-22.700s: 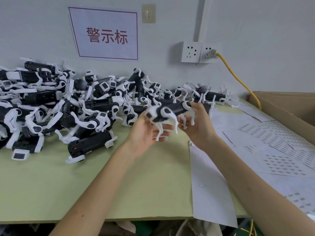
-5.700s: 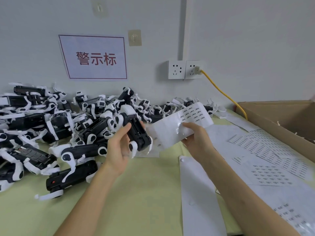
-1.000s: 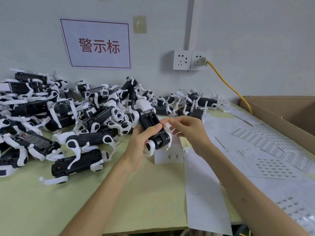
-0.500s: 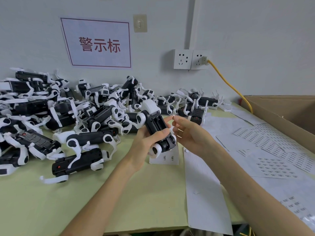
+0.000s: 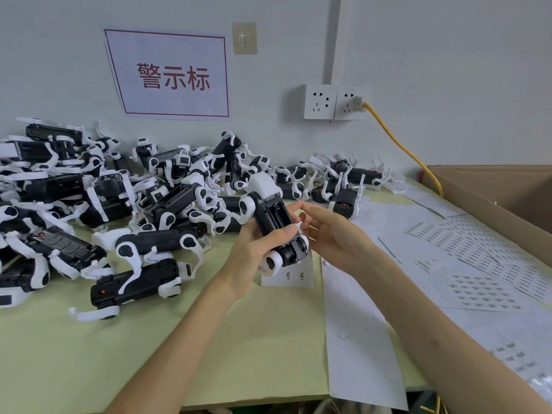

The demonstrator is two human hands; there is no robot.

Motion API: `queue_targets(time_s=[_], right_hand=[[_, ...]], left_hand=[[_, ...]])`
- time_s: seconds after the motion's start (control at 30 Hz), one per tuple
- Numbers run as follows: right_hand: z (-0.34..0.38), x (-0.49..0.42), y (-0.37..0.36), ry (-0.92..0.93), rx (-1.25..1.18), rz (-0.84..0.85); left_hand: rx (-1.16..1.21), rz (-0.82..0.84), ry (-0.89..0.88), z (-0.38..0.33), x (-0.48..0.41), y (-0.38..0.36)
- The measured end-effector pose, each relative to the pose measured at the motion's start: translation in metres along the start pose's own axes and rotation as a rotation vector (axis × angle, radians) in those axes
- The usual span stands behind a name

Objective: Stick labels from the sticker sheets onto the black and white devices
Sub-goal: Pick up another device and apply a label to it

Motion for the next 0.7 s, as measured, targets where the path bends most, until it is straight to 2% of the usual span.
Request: queue_targets(time_s=[0.17, 0.23, 0.3, 0.37, 0.43, 0.5, 0.6, 0.7], right_hand=[[-0.002, 0.001, -0.005, -0.016, 0.013, 0.066], [0.003, 0.000, -0.001, 0.037, 0.036, 0.020], [0.022, 0.004, 0.011, 0.240, 0.204, -0.135], [0.055, 0.021, 0.021, 0.558, 0.520, -0.373], [0.074, 0.036, 0.016, 0.771, 0.629, -0.429], [0.074, 0.035, 0.011, 0.764, 0.523, -0.319], [0.060, 0.025, 0.000, 0.603, 0.392, -0.124], [0.044, 0.017, -0.014, 0.438, 0.343, 0.050]], left_hand=[[-0.031, -0.010, 0.006, 0.002, -0.001, 0.003], [-0.026, -0.008, -0.003, 0.001, -0.001, 0.002], [-0.060, -0.021, -0.014, 0.000, -0.002, 0.001], [-0.089, -0.039, -0.018, 0.001, -0.003, 0.003], [-0.062, -0.065, -0.018, 0.002, -0.004, 0.007], [-0.005, -0.113, 0.005, 0.004, -0.005, 0.014], [0.074, -0.202, 0.054, 0.007, -0.006, 0.023], [0.303, -0.236, 0.069, 0.007, -0.006, 0.026]])
Point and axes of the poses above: each hand's wrist, its own x-axis away from the middle knuckle, its own y-axis out of the back of the hand, z = x × y, the point moved 10 cm from there along -x, towards the middle knuckle, and after that the axes turned 1 degree about x, right-handed, at the moved point
